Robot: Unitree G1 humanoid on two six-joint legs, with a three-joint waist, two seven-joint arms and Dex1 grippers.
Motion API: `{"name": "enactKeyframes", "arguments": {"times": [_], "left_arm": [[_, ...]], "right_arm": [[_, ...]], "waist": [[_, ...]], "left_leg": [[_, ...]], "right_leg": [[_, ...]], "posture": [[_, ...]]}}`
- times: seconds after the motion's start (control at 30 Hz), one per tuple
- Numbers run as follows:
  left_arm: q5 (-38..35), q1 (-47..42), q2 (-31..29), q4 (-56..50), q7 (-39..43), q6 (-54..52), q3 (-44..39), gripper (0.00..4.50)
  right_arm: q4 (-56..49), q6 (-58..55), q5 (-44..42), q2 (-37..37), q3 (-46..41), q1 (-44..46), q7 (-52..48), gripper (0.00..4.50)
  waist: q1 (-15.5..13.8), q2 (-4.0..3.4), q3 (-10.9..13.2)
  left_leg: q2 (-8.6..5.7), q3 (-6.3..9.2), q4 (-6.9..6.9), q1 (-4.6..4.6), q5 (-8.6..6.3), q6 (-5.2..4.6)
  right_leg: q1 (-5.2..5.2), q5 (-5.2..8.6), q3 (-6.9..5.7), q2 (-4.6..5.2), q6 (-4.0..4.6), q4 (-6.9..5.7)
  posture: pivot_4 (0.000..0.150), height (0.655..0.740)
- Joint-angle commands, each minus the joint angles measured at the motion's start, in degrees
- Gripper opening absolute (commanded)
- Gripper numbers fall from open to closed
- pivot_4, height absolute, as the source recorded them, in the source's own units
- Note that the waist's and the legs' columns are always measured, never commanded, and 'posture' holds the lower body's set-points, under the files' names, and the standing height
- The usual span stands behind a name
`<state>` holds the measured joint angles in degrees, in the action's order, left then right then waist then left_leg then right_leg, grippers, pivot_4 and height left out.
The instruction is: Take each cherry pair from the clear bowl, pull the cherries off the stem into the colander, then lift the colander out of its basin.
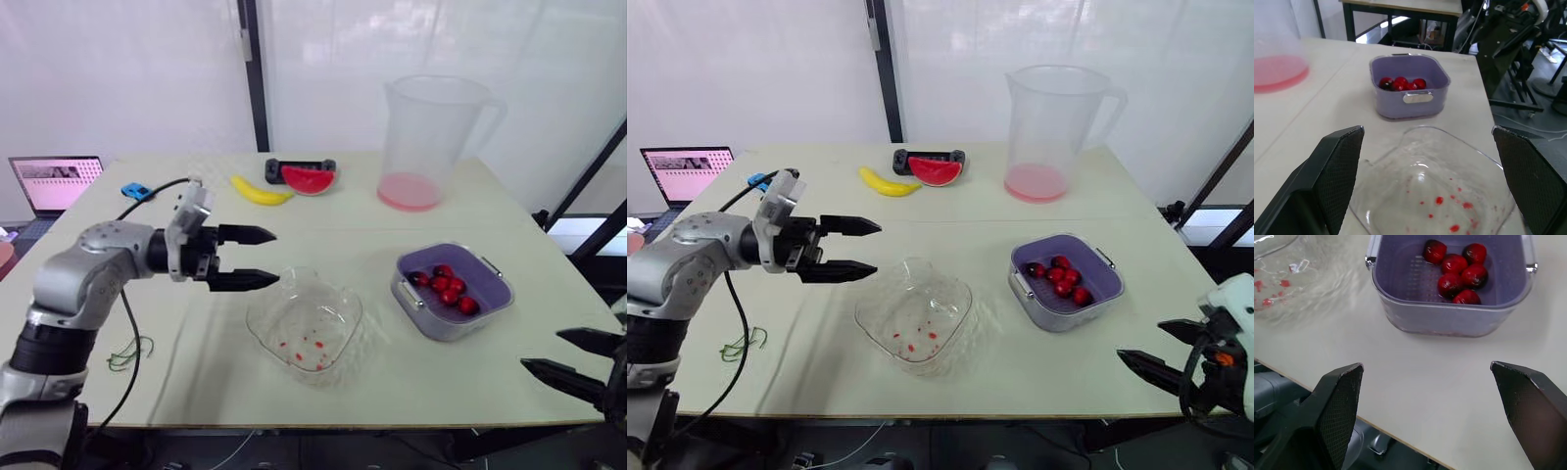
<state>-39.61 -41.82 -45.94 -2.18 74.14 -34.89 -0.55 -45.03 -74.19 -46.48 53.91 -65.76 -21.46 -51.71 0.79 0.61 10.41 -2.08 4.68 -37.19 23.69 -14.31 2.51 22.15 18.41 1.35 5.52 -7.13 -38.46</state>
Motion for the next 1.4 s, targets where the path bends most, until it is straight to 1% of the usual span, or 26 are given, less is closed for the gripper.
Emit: {"name": "enactKeyframes", "arguments": {"times": [0.03, 0.13, 0.27, 0.37, 0.47, 0.53, 0.63, 0.77, 0.9, 1.03, 1.13, 1.17, 1.23, 1.33, 1.37, 1.4], "left_arm": [[0.6, -0.8, 0.1, 0.2, 0.9, 1.1, -0.9, 4.41], [0.8, 0.2, 0.5, 0.1, 0.2, 1.1, -1.8, 4.41], [0.9, 1.9, 1.1, -0.6, -1.7, 0.8, -3.0, 4.41], [0.6, 3.9, 1.3, -1.7, -3.6, 0.9, -4.3, 4.41], [0.4, 6.1, 1.4, -2.9, -5.1, 1.0, -5.6, 4.41], [0.4, 7.1, 1.5, -3.6, -5.8, 1.1, -5.9, 4.41], [0.4, 8.7, 1.8, -4.3, -6.6, 1.6, -6.6, 4.41], [0.4, 9.7, 2.1, -4.9, -7.2, 1.9, -7.2, 4.41], [-0.3, 10.9, 1.9, -5.8, -7.7, 1.6, -8.2, 4.41], [-1.1, 12.0, 1.7, -6.8, -7.8, 1.2, -9.1, 4.41], [-1.1, 12.3, 1.6, -7.1, -8.0, 1.1, -9.3, 4.5], [-1.1, 12.4, 1.6, -7.1, -8.0, 1.1, -9.4, 4.5], [-1.2, 12.5, 1.5, -7.3, -8.1, 1.0, -9.6, 4.5], [-1.1, 12.4, 1.6, -7.4, -8.3, 1.0, -9.5, 4.5], [-1.1, 12.4, 1.7, -7.4, -8.4, 1.0, -9.4, 4.5], [-1.1, 12.3, 1.7, -7.4, -8.4, 1.0, -9.4, 4.5]], "right_arm": [[-1.2, 0.2, -3.7, 0.8, -0.4, 5.6, 3.9, 4.5], [0.2, -2.9, -8.0, 2.9, 5.6, 16.5, 11.3, 4.5], [1.0, -8.5, -11.9, 7.2, 17.3, 29.3, 19.7, 4.5], [5.3, -16.4, -13.6, 6.7, 29.4, 43.3, 26.3, 4.5], [10.5, -18.3, -14.9, 7.8, 41.4, 51.2, 33.9, 4.5], [13.0, -18.3, -15.7, 7.8, 46.2, 54.2, 37.8, 4.5], [16.8, -18.3, -16.8, 3.1, 53.1, 59.5, 43.9, 4.5], [19.8, -18.3, -18.4, 0.1, 59.4, 61.9, 50.5, 4.5], [22.8, -18.3, -19.3, -3.6, 63.4, 63.1, 56.6, 4.5], [25.1, -18.3, -20.9, -6.0, 65.7, 64.7, 61.3, 4.5], [26.4, -18.3, -22.2, -7.2, 66.6, 65.4, 63.9, 3.58], [26.7, -18.3, -22.6, -7.4, 66.9, 65.6, 64.7, 3.01], [27.1, -18.3, -23.5, -7.5, 67.5, 66.1, 66.0, 2.13], [27.7, -18.3, -25.0, -7.2, 68.0, 66.8, 67.9, 0.58], [27.8, -18.3, -25.5, -7.0, 68.1, 67.0, 68.3, 0.21], [27.8, -18.3, -26.2, -6.7, 68.1, 67.1, 68.8, 0.22]], "waist": [[0.3, 0.0, 0.0], [0.3, -0.01, 0.0], [0.1, -0.01, 0.0], [0.2, 0.0, 0.0], [0.2, 0.0, 0.0], [0.0, 0.0, 0.0], [0.2, 0.0, 0.0], [0.2, 0.0, 0.0], [0.3, 0.0, 0.0], [0.3, 0.0, 0.0], [0.4, 0.0, 0.0], [0.3, 0.0, 0.0], [0.3, 0.0, 0.0], [0.4, 0.0, 0.0], [0.4, 0.01, 0.0], [0.5, 0.0, 0.0]], "left_leg": [[0.01, 0.0, 0.04, -0.04, -0.01, -0.01], [0.05, 0.0, 0.09, -0.19, 0.0, -0.01], [0.07, 0.03, 0.11, -0.19, 0.0, -0.01], [0.07, 0.06, 0.11, -0.16, -0.01, -0.02], [0.1, 0.06, 0.1, -0.16, -0.01, -0.02], [0.16, 0.07, 0.15, -0.12, -0.01, -0.02], [0.15, 0.03, 0.1, 0.1, -0.01, -0.02], [0.1, 0.04, 0.1, 0.16, -0.01, -0.02], [0.06, 0.06, 0.04, 0.28, -0.01, -0.02], [0.06, 0.06, 0.05, 0.29, -0.01, -0.02], [0.06, 0.06, 0.05, 0.29, -0.01, -0.02], [0.06, 0.06, 0.05, 0.29, -0.01, -0.02], [0.05, 0.06, 0.05, 0.3, -0.01, -0.02], [0.05, 0.06, 0.05, 0.3, -0.01, -0.02], [0.05, 0.07, 0.05, 0.3, -0.01, -0.02], [0.05, 0.06, 0.03, 0.3, -0.01, -0.02]], "right_leg": [[-0.01, 0.0, 0.01, 0.0, 0.0, 0.0], [-0.12, 0.0, 0.04, -0.01, 0.0, 0.01], [-0.14, 0.0, 0.03, 0.01, 0.0, 0.08], [-0.18, 0.0, 0.0, 0.04, 0.0, 0.2], [-0.17, 0.0, 0.02, 0.07, 0.0, 0.21], [-0.11, 0.0, 0.01, 0.07, 0.0, 0.22], [0.12, -0.01, 0.04, 0.08, 0.0, 0.2], [0.2, -0.01, 0.02, 0.06, 0.0, 0.17], [0.28, -0.01, 0.0, 0.06, -0.01, 0.17], [0.32, -0.01, 0.01, 0.06, 0.0, 0.15], [0.32, -0.01, 0.0, 0.05, 0.0, 0.14], [0.32, -0.01, 0.0, 0.05, 0.0, 0.14], [0.32, -0.01, 0.0, 0.05, 0.0, 0.14], [0.32, -0.01, 0.0, 0.05, 0.0, 0.14], [0.31, -0.01, 0.0, 0.04, 0.0, 0.14], [0.31, -0.01, 0.0, 0.04, 0.0, 0.14]], "posture": [[0.15, 0.74], [0.15, 0.74], [0.15, 0.74], [0.15, 0.74], [0.15, 0.74], [0.15, 0.74], [0.15, 0.74], [0.15, 0.74], [0.15, 0.74], [0.15, 0.74], [0.15, 0.74], [0.15, 0.74], [0.15, 0.74], [0.15, 0.74], [0.15, 0.74], [0.15, 0.74]]}}
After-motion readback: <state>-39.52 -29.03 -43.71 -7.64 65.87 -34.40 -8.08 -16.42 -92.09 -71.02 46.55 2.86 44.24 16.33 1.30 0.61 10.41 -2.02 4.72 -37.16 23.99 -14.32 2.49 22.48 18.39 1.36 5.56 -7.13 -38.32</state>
